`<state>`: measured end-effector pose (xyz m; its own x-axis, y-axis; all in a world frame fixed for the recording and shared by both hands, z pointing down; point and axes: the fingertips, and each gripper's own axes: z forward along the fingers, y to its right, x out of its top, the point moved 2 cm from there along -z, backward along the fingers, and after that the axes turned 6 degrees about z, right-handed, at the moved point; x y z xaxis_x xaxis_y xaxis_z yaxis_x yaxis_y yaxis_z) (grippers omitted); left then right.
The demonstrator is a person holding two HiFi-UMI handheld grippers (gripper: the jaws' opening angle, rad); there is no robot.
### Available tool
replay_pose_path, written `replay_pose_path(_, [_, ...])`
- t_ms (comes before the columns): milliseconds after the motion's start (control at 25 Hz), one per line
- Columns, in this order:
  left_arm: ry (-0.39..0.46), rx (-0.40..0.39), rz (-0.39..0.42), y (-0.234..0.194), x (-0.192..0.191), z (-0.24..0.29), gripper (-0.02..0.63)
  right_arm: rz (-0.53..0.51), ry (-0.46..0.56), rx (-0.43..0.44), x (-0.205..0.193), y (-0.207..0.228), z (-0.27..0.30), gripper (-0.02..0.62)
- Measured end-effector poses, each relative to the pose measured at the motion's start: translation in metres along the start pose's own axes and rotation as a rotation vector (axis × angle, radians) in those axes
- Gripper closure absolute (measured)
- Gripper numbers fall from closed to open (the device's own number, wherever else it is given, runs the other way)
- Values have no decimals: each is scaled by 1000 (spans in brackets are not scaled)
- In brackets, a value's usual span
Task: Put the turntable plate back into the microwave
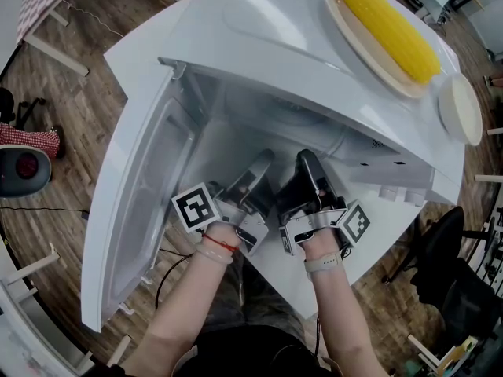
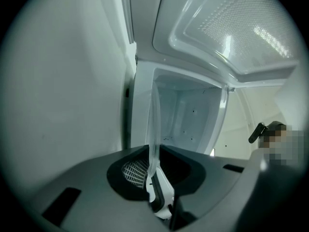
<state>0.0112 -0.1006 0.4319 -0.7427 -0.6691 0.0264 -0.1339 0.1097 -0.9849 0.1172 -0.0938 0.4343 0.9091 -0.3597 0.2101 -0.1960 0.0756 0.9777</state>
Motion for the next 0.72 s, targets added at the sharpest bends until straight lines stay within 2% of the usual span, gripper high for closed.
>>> replay_pose_path(720, [-32, 15, -45, -4, 6, 8, 548, 12, 12, -4, 4, 0, 7, 535])
